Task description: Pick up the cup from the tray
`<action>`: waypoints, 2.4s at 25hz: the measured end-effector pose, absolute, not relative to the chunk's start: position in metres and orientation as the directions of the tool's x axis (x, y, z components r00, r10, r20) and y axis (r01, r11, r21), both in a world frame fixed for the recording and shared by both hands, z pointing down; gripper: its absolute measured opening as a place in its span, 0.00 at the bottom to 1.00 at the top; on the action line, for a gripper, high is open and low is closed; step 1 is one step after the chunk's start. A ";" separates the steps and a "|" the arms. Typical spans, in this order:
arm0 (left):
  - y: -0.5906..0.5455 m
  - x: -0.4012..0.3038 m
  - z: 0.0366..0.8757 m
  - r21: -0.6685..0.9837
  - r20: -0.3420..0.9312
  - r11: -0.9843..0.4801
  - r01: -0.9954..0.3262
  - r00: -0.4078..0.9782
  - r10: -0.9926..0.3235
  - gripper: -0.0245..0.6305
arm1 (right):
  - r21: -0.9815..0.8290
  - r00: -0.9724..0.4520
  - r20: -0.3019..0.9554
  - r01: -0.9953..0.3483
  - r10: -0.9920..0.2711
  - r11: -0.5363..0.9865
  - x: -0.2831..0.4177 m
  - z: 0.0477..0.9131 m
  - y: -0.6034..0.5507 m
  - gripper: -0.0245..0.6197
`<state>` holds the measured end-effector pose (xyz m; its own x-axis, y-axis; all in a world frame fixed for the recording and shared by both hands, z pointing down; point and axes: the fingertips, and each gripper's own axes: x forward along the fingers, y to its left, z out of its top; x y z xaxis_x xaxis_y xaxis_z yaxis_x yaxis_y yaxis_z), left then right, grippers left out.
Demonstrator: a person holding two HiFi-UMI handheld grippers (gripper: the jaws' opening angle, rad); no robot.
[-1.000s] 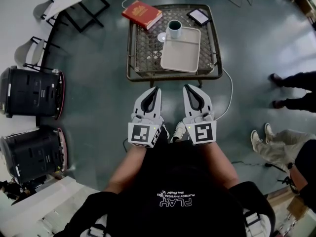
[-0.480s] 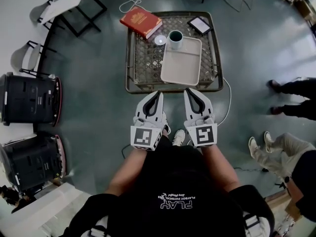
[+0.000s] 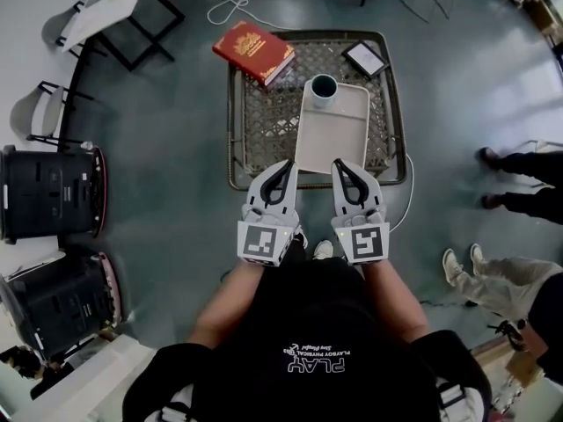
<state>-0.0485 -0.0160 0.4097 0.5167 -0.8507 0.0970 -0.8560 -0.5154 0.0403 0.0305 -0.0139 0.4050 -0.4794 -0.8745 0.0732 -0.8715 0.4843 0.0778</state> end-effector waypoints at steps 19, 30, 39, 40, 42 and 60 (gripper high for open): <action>-0.093 -0.056 0.423 0.063 0.107 -0.551 -0.832 0.555 -0.825 0.05 | 0.067 -0.407 0.122 -0.907 -0.905 0.417 0.035 0.421 -0.085 0.05; -0.128 -0.040 0.441 0.044 0.156 -0.481 -0.876 0.481 -0.863 0.05 | 0.056 -0.479 0.148 -0.869 -0.865 0.491 0.053 0.442 -0.131 0.05; -0.146 -0.025 0.465 0.070 0.200 -0.431 -0.900 0.435 -0.878 0.05 | -0.005 -0.543 0.154 -0.836 -0.826 0.549 0.063 0.470 -0.160 0.05; -0.148 -0.025 0.467 0.077 0.202 -0.421 -0.904 0.427 -0.881 0.05 | -0.015 -0.550 0.158 -0.832 -0.820 0.555 0.063 0.474 -0.161 0.05; -0.152 -0.024 0.472 0.077 0.210 -0.406 -0.911 0.413 -0.886 0.05 | -0.025 -0.563 0.166 -0.823 -0.810 0.567 0.065 0.481 -0.166 0.06; -0.161 -0.041 0.489 0.074 0.234 -0.321 -0.944 0.329 -0.915 0.05 | -0.023 -0.563 0.322 -0.808 -0.761 0.589 0.051 0.579 -0.207 0.60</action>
